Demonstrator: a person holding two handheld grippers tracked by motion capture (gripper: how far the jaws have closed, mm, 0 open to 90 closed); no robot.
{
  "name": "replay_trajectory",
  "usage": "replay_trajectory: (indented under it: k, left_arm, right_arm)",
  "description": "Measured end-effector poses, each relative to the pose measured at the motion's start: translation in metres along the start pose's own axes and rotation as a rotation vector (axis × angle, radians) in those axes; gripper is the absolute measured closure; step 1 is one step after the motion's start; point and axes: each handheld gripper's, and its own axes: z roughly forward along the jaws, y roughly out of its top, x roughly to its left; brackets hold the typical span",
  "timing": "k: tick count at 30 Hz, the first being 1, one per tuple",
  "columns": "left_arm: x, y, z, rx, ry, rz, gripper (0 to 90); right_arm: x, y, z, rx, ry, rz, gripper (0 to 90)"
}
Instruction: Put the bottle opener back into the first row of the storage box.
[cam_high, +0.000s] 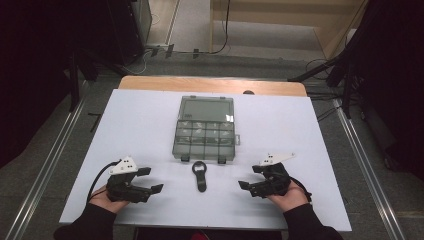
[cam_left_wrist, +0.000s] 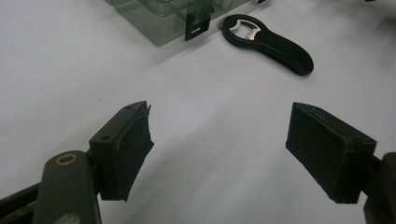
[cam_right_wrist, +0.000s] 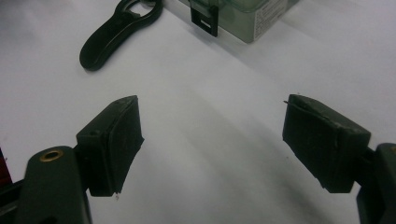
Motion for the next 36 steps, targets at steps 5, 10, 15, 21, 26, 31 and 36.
replay_trajectory:
  k: [5, 10, 15, 21, 26, 31, 36]
  left_arm:
    - [0.0, 0.0, 0.0, -0.008, 0.001, -0.001, 21.6]
    - [0.0, 0.0, -0.001, -0.009, 0.001, -0.002, 21.5]
    - [0.0, 0.0, -0.001, -0.006, 0.001, 0.003, 21.6]
    - [0.0, 0.0, -0.001, -0.008, 0.0, 0.001, 21.6]
    - [0.001, -0.001, -0.002, -0.008, 0.001, -0.004, 21.6]
    - [0.001, -0.001, -0.001, -0.005, 0.002, 0.001, 21.6]
    - [0.001, -0.001, -0.001, -0.005, -0.001, 0.001, 21.6]
  right_arm:
    - [0.004, 0.007, 0.005, 0.002, 0.016, -0.014, 20.0]
    - [0.008, 0.012, 0.01, 0.013, 0.014, -0.014, 19.8]
    - [0.013, 0.018, 0.015, 0.03, 0.008, -0.014, 19.6]
    - [0.017, 0.025, 0.018, 0.028, 0.01, -0.002, 19.4]
    - [0.019, 0.031, 0.02, 0.035, 0.012, 0.016, 20.6]
    - [0.024, 0.038, 0.025, 0.046, 0.009, -0.004, 20.7]
    - [0.03, 0.045, 0.032, 0.06, 0.013, -0.01, 21.2]
